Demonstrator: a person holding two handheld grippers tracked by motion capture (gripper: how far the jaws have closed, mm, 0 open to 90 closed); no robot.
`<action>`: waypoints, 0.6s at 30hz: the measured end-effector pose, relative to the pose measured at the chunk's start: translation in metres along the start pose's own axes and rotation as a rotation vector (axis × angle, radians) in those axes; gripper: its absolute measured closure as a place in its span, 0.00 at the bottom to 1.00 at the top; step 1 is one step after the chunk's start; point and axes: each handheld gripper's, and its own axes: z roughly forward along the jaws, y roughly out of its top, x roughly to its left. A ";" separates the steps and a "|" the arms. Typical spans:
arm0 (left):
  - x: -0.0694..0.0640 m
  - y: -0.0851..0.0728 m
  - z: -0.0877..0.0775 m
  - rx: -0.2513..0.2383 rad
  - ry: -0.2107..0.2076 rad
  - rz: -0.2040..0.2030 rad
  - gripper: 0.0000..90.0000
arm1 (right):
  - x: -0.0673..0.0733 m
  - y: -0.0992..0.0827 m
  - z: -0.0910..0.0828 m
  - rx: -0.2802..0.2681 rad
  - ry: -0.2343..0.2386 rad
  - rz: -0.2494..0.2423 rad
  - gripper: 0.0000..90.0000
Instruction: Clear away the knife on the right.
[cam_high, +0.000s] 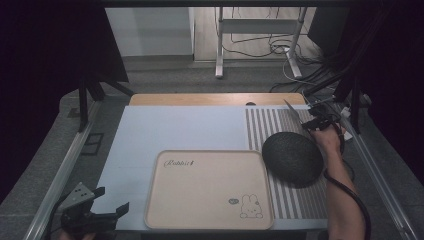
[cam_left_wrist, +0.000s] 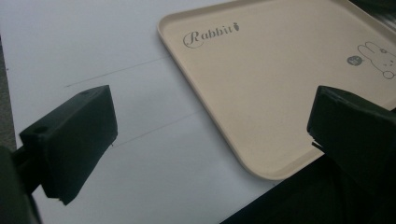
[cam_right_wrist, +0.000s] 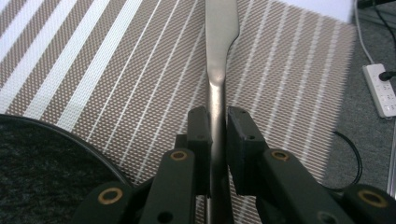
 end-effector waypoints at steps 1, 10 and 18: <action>0.000 0.000 0.000 0.000 0.000 0.000 0.02 | 0.000 0.000 0.000 0.000 0.000 0.000 0.89; 0.001 0.000 0.000 -0.005 -0.003 -0.014 0.02 | 0.007 -0.002 -0.029 -0.063 0.035 0.021 0.89; 0.001 0.000 0.000 -0.003 -0.001 -0.005 0.02 | 0.040 -0.011 -0.043 -0.070 0.086 -0.044 0.89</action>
